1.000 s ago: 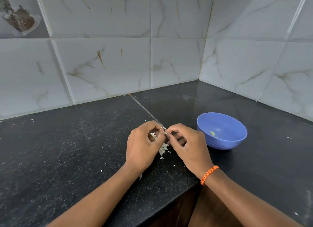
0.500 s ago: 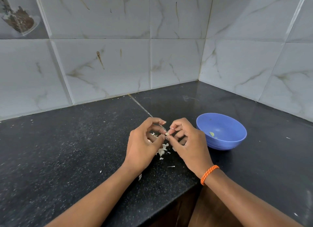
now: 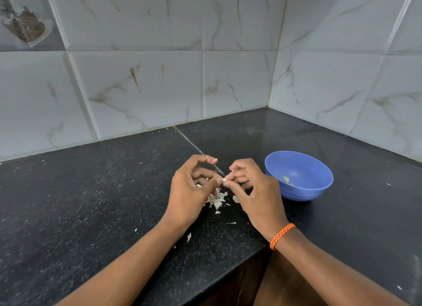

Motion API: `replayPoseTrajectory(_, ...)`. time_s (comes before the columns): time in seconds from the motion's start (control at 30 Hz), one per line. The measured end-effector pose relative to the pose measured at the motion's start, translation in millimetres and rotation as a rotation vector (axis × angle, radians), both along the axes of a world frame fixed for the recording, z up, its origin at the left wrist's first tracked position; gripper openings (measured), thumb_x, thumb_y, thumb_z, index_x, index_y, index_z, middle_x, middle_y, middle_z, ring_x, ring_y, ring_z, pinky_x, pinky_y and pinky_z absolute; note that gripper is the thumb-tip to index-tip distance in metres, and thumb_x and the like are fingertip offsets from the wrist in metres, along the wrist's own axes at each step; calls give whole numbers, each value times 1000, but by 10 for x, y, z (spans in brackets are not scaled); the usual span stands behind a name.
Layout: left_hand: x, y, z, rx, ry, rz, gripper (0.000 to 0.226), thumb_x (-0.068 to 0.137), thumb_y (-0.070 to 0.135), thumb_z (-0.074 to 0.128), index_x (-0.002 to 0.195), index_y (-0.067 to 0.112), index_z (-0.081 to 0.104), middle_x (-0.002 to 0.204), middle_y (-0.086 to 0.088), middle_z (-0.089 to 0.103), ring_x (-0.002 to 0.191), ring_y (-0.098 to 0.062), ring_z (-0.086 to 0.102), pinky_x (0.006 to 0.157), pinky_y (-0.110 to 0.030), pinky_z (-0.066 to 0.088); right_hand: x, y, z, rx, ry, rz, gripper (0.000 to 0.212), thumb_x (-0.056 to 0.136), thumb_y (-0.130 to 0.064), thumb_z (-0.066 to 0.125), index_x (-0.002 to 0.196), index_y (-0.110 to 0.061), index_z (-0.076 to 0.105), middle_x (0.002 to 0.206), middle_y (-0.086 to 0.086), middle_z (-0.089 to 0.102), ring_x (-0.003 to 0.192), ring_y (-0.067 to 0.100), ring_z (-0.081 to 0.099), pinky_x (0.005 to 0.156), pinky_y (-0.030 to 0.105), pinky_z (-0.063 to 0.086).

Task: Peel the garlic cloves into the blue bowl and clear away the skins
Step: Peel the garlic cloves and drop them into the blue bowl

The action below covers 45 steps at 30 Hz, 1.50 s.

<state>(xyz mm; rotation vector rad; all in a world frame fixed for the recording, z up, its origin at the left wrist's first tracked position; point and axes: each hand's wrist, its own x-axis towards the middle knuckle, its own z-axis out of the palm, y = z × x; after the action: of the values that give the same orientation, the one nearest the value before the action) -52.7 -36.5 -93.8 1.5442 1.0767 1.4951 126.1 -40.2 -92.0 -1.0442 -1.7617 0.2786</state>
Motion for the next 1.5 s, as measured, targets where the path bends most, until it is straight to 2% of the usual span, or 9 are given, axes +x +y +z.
replayPoseTrajectory(0.13,25,-7,5,-22,-71,-33,39,93,7,84,121,20,60,89,-13,80,65,-32,69,58,-34,56,2,1,5,-8,45,-4,32,95,-11,79,121,-19,64,98,-14,77,93,-6,73,80,14,59)
replayPoseTrajectory(0.27,34,-20,10,-20,-87,-32,41,94,6,83,121,19,54,90,-15,80,65,-27,70,63,-35,59,-18,-1,14,-32,109,-3,25,96,-7,77,115,-16,64,94,-12,78,86,-4,75,76,11,57)
replayPoseTrajectory(0.57,37,4,-12,-39,-129,-45,50,92,-3,81,115,20,43,92,-22,78,75,-36,75,79,-43,65,19,82,17,-159,307,154,20,95,2,74,98,-9,58,86,5,78,72,25,76,72,41,66)
replayPoseTrajectory(0.87,16,-29,55,-10,-30,-57,51,91,1,85,112,18,41,89,-19,78,71,-29,76,75,-39,64,83,130,-7,-300,427,274,13,97,4,71,105,-1,62,89,14,78,70,33,74,68,43,64)
replayPoseTrajectory(1.03,10,-27,63,-18,-59,-49,50,93,2,83,114,19,41,91,-19,79,71,-33,76,83,-59,65,44,57,-20,-216,364,185,27,99,-4,72,121,-18,65,95,3,79,75,26,76,63,41,65)
replayPoseTrajectory(1.17,35,-50,57,9,-23,-22,47,95,8,83,113,21,42,91,-14,80,73,-34,76,83,-63,64,12,25,-29,-94,228,55,37,98,-5,73,129,-23,65,96,-9,76,84,14,76,60,31,63)
replayPoseTrajectory(1.23,47,-61,53,31,19,9,46,95,9,83,111,24,43,90,-10,80,72,-32,76,82,-62,64,0,10,-34,-28,136,12,38,98,-6,73,131,-24,65,99,-13,75,89,8,74,63,25,61)
replayPoseTrajectory(1.33,51,-65,43,48,25,21,44,97,10,81,113,25,44,91,-9,80,73,-30,77,79,-59,65,-4,18,-47,-7,55,-4,41,97,-10,76,132,-29,64,102,-17,74,93,9,73,65,31,61)
replayPoseTrajectory(1.5,65,-83,52,64,-6,21,40,98,6,79,117,22,47,93,-8,81,81,-25,80,78,-35,64,-13,44,-75,27,-1,-44,44,95,-16,79,132,-33,62,101,-18,72,89,11,72,65,36,62)
